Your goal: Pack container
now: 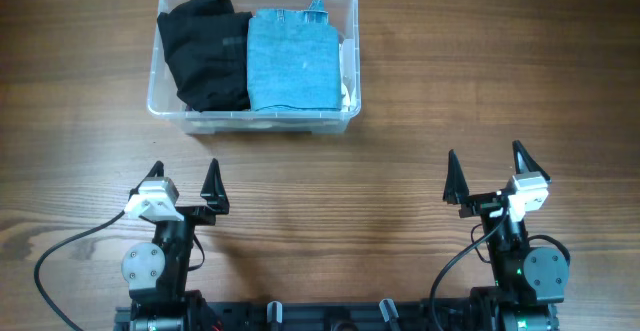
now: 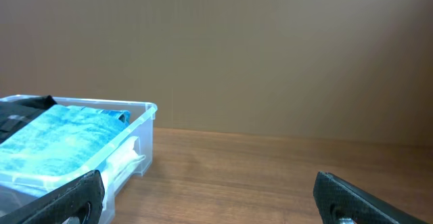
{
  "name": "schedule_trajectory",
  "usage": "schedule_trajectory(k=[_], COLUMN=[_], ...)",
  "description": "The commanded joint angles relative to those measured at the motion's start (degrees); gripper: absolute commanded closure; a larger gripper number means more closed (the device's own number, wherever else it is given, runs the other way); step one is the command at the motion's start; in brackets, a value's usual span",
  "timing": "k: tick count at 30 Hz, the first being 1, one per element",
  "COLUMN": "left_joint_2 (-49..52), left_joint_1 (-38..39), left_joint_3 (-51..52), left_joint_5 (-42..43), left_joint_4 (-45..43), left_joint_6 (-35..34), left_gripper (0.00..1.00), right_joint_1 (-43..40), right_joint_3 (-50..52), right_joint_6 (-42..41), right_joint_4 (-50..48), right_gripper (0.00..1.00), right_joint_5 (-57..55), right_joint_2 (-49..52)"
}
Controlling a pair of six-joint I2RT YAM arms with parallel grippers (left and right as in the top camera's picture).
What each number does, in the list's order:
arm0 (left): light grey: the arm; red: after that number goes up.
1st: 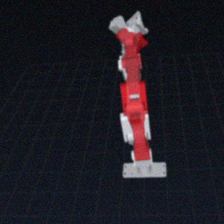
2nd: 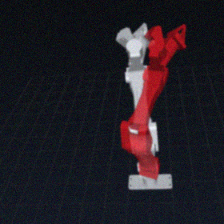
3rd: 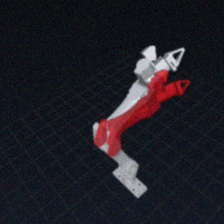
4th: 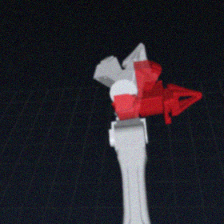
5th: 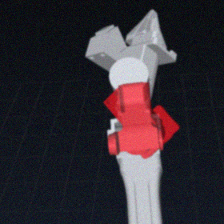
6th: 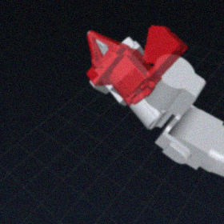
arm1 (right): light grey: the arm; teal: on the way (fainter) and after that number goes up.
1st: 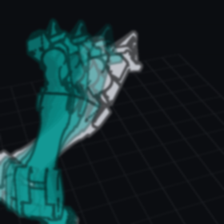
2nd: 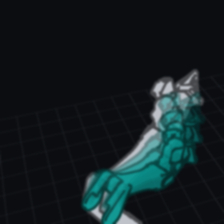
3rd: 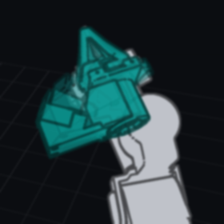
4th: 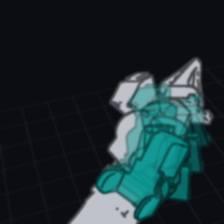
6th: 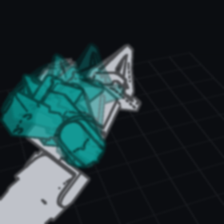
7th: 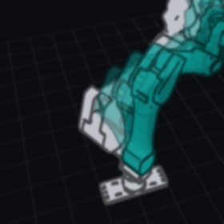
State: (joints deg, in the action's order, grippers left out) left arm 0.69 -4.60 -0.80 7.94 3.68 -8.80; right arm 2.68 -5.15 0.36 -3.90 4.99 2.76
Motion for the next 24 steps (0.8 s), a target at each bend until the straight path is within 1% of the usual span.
schedule_trajectory(k=[1,7,11,13,15,24], left_joint_2=[-0.52,-0.52,-0.52,-0.52,-0.52,-0.52], left_joint_1=[0.26,0.26,0.26,0.26,0.26,0.26], left_joint_3=[0.44,0.44,0.44,0.44,0.44,0.44], left_joint_5=[-0.55,-0.55,-0.55,-0.55,-0.55,-0.55], left_joint_4=[0.02,0.02,0.02,0.02,0.02,0.02], left_joint_6=[0.92,0.92,0.92,0.92,0.9,0.92], left_gripper=[0.0,0.0,0.0,0.0,0.0,0.0], right_joint_1=[-0.33,-1.11,-3.65,-5.31,-5.55,-5.55], right_joint_3=[0.98,4.9,4.85,4.85,4.83,4.83], right_joint_6=[0.96,1.05,1.14,1.14,1.16,1.11], right_joint_4=[-0.48,-3.06,-1.97,1.42,3.15,3.1], right_gripper=[0.0,0.0,0.0,0.0,0.0,0.0], right_joint_5=[1.57,3.5,6.01,7.82,5.31,5.38], right_joint_2=[-2.64,-2.56,-2.56,-2.56,-2.56,-2.01])
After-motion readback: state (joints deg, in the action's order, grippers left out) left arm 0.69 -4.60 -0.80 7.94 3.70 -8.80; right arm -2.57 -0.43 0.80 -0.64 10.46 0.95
